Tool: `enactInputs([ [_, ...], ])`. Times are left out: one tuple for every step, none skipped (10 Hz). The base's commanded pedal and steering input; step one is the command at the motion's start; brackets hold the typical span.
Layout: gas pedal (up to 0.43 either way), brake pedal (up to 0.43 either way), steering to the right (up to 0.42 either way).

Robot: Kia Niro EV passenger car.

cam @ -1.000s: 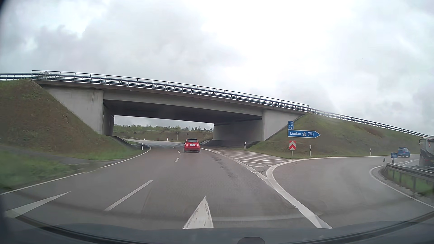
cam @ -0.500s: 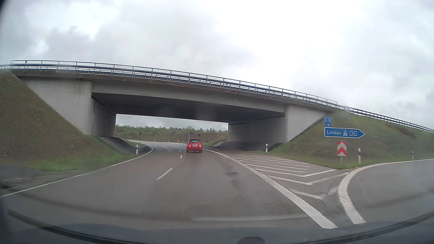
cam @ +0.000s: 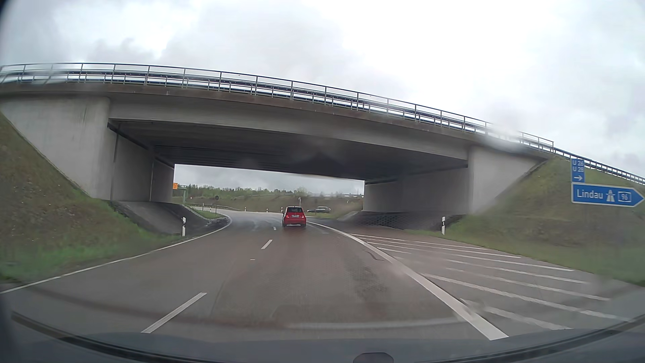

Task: Follow the waypoints while adhering to traffic rules and regulations

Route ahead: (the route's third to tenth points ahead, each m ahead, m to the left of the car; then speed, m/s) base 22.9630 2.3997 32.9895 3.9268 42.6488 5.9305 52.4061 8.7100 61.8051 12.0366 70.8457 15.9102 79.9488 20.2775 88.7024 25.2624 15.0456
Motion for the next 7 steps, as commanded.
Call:
enactInputs([
  [0.209, 0.000, -0.035],
  [0.209, 0.000, -0.033],
  [0.197, 0.000, -0.032],
  [0.177, 0.000, -0.031],
  [0.177, 0.000, -0.029],
  [0.169, 0.000, -0.028],
  [0.169, 0.000, -0.027],
])
